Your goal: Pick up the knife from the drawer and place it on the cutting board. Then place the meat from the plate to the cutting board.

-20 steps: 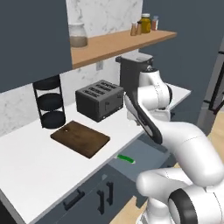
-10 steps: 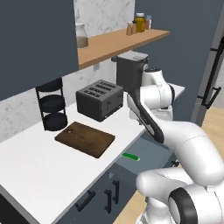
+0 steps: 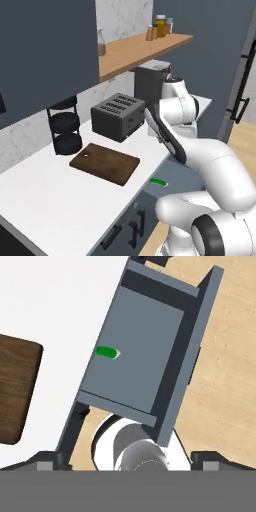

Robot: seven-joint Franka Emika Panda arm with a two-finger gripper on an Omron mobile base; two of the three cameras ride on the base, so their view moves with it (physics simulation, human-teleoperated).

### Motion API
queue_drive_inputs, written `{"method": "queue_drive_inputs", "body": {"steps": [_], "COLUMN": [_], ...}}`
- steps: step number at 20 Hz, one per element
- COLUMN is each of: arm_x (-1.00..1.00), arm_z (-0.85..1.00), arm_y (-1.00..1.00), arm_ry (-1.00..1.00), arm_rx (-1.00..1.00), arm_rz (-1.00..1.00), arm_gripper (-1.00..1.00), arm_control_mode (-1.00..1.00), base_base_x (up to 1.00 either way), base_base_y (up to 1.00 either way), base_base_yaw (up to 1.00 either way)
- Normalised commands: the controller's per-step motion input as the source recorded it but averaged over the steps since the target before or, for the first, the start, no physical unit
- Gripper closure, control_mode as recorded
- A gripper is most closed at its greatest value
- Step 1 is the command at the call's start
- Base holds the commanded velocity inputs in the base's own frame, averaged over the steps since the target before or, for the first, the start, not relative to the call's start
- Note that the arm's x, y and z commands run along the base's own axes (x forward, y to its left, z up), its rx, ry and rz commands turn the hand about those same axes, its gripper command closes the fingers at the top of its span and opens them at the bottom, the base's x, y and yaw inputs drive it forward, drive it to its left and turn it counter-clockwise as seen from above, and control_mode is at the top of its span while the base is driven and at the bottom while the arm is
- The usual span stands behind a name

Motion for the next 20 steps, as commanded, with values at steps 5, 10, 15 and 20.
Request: {"method": "queue_drive_inputs", "body": {"steps": [5,10,15,20], "arm_x": [0.00,0.00,0.00,0.40], "arm_z": [0.00,0.00,0.00,-0.66], "arm_y": [0.00,0.00,0.00,-0.22], "arm_ry": [0.00,0.00,0.00,0.07], "arm_rx": [0.00,0.00,0.00,0.00], "arm_rz": [0.00,0.00,0.00,-0.16], "arm_gripper": [-1.00,-1.00,-1.00,-1.00], "arm_control_mode": [1.00,1.00,1.00,-1.00], "base_base_x": [-0.18,-0.14,0.30,0.00], "base_base_y": [0.35,0.37,0.27,0.00], "base_base_yaw": [-0.07,-0.07,-0.07,0.00]}}
